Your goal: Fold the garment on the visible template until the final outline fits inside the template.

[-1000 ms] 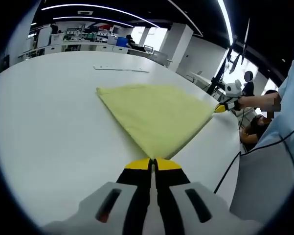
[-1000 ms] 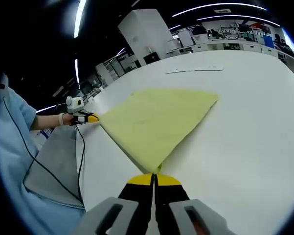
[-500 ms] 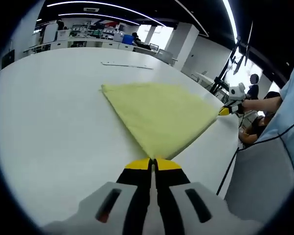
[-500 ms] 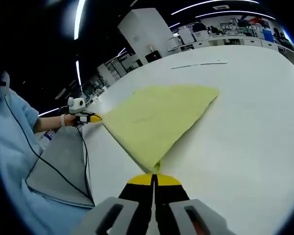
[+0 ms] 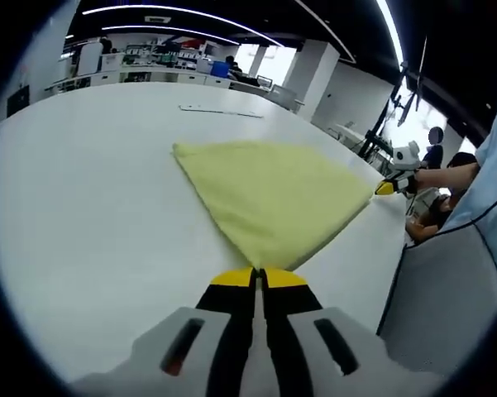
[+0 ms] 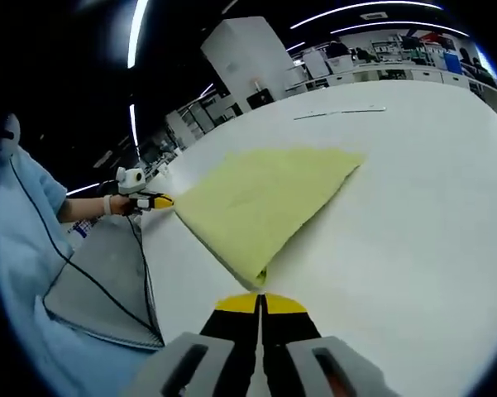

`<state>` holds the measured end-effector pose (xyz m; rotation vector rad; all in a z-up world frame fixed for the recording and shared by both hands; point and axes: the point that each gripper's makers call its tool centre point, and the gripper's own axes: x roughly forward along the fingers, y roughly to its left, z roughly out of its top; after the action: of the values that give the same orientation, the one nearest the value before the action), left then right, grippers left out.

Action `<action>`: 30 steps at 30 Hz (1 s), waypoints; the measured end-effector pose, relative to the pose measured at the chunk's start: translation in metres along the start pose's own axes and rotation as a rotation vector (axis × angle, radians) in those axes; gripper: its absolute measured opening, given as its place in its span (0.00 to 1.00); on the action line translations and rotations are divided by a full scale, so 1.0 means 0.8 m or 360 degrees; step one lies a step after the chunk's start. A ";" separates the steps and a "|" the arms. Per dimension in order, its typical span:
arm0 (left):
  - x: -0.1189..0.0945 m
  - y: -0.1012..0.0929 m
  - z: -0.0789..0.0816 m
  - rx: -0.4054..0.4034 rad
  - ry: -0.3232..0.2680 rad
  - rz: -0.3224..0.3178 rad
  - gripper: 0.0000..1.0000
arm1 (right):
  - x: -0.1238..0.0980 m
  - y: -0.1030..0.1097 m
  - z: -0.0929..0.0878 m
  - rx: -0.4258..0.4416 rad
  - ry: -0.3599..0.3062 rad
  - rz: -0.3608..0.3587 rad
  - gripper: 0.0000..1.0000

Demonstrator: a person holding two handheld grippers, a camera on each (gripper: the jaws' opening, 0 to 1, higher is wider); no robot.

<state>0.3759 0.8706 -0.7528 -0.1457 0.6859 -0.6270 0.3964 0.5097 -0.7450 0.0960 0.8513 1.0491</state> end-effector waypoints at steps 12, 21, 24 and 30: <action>-0.014 -0.004 0.014 0.0073 -0.0086 -0.0010 0.69 | -0.006 -0.009 0.022 -0.0193 -0.0110 -0.0151 0.81; -0.013 -0.007 0.017 0.0137 -0.0037 0.0012 0.99 | -0.014 -0.020 0.025 -0.0247 -0.0132 -0.0248 1.00; -0.015 -0.007 0.017 0.0144 -0.0036 0.0025 0.99 | -0.017 -0.020 0.028 -0.0237 -0.0143 -0.0260 1.00; -0.020 -0.009 0.019 0.0134 -0.0060 0.0043 0.99 | -0.018 -0.014 0.028 -0.0225 -0.0155 -0.0250 1.00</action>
<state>0.3726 0.8732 -0.7300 -0.0700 0.6232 -0.6249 0.4161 0.4990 -0.7267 -0.0385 0.6830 0.9461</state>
